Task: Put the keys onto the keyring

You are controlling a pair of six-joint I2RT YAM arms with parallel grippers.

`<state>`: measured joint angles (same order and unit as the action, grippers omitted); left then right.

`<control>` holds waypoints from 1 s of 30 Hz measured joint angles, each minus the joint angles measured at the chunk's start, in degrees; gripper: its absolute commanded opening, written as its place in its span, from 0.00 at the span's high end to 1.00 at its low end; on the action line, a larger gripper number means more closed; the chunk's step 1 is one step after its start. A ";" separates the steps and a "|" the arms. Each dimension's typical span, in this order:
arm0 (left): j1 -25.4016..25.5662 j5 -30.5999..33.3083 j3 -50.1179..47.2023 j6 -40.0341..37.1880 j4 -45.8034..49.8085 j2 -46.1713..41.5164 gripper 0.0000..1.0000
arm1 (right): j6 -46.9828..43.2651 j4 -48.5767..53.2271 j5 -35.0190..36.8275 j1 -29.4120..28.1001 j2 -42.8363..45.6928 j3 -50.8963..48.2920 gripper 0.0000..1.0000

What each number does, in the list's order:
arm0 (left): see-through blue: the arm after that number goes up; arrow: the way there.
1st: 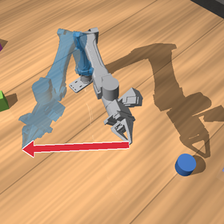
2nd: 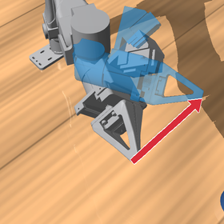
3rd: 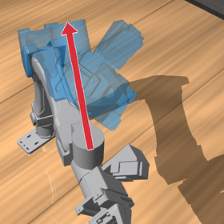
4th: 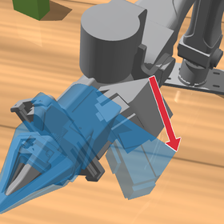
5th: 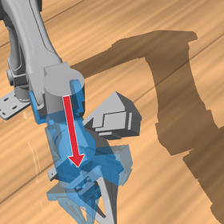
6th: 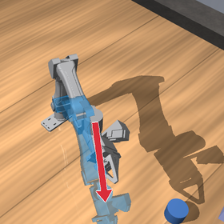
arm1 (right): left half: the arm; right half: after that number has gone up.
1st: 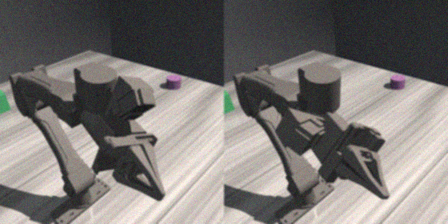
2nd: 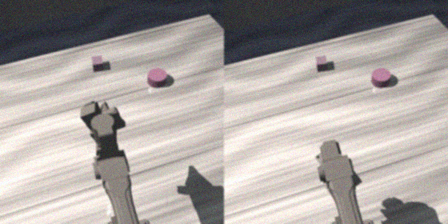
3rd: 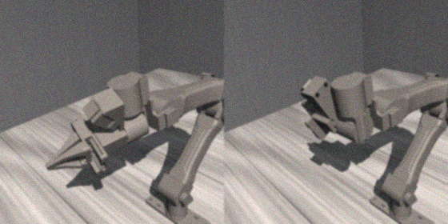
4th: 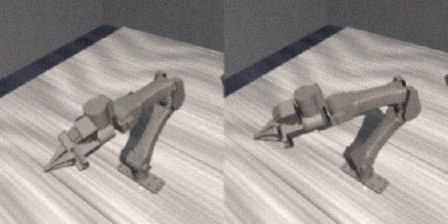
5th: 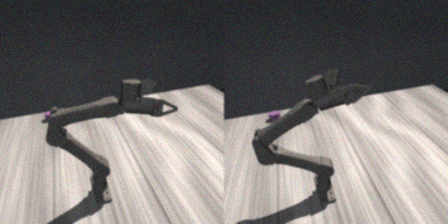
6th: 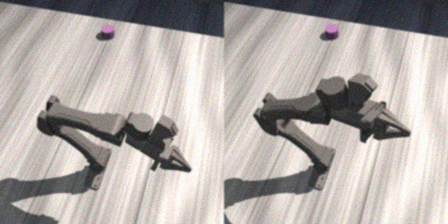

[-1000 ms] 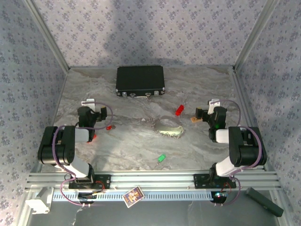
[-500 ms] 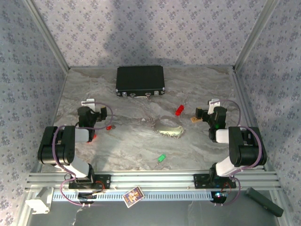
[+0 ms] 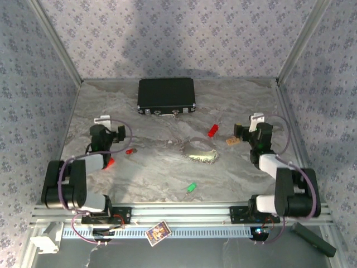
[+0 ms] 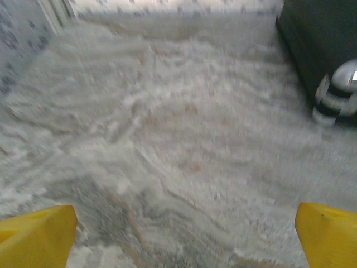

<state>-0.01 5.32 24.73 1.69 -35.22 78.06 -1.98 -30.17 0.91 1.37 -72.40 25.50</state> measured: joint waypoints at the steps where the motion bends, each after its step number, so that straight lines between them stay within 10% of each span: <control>1: 0.00 0.31 0.79 0.87 1.55 -2.67 0.00 | 0.72 2.29 0.02 -0.31 2.78 1.03 0.01; 12: 3.21 -3.39 5.53 14.01 21.55 -18.73 0.03 | 21.42 34.16 -4.24 -8.07 14.58 9.09 0.24; 21: 23.61 1.40 3.61 21.07 32.26 -27.12 0.07 | 28.48 52.92 -4.61 -29.46 15.54 9.55 0.59; 30: 42.93 8.92 -1.70 32.41 35.21 -25.70 0.07 | 31.12 59.45 -1.79 -30.58 6.54 11.72 0.64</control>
<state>42.92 14.24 23.03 34.11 -0.01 52.36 29.15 29.28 -0.89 -29.21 -65.87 37.21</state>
